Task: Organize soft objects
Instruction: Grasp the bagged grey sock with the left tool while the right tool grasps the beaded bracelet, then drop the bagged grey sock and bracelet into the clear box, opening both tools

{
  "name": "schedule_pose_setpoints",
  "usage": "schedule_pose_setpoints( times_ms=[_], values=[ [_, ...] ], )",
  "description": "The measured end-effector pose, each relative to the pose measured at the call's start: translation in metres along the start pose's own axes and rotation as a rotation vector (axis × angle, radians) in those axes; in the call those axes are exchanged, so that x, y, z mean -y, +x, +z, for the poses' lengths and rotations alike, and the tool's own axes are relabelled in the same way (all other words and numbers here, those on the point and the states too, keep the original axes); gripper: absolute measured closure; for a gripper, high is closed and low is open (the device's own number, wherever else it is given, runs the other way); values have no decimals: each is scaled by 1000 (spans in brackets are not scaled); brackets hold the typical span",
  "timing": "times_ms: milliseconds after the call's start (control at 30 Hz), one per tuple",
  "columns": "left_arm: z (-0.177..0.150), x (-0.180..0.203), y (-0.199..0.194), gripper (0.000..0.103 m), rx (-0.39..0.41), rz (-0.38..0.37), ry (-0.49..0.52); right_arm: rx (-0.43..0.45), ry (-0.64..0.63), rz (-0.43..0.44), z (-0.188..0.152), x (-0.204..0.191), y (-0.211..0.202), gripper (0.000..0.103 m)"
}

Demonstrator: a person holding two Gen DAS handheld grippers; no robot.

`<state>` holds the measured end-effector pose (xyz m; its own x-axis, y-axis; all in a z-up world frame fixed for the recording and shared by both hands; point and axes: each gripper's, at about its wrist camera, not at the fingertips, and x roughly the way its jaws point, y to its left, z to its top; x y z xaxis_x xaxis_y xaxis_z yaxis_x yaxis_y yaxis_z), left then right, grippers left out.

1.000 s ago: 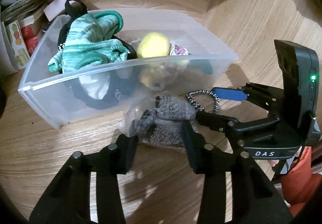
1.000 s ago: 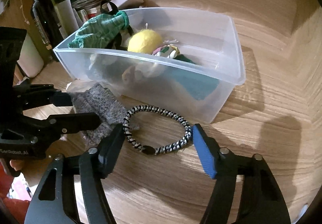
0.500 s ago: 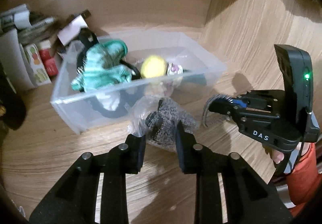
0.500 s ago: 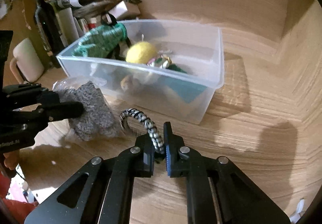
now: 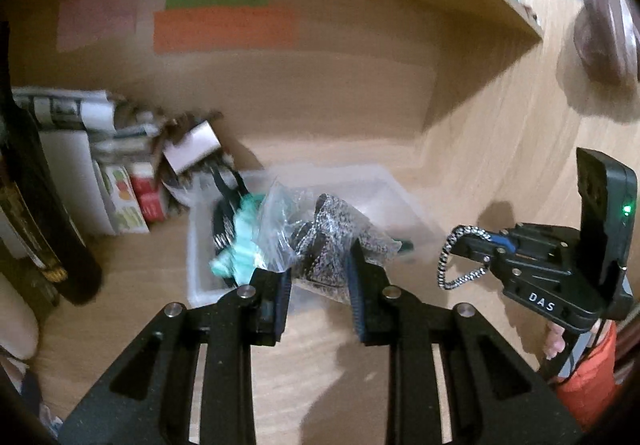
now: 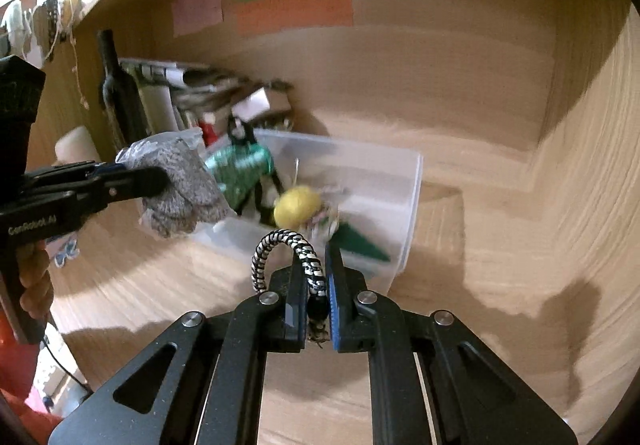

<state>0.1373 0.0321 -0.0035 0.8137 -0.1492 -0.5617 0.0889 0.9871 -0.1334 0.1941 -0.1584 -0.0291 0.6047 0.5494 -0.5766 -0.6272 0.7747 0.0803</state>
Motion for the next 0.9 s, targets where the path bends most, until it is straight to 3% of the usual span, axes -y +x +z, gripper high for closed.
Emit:
schedule_pose_setpoints(
  times_ms=[167, 333, 767, 900],
  values=[
    [18, -2, 10, 77, 42, 62, 19, 45, 7, -27, 24, 3, 5, 95],
    [23, -1, 39, 77, 10, 118, 49, 49, 15, -58, 39, 11, 20, 95],
    [5, -4, 88, 76, -111, 167, 83, -103, 33, -43, 36, 20, 91, 95],
    [3, -8, 94, 63, -131, 177, 76, -121, 29, -42, 34, 20, 95, 95]
  ],
)
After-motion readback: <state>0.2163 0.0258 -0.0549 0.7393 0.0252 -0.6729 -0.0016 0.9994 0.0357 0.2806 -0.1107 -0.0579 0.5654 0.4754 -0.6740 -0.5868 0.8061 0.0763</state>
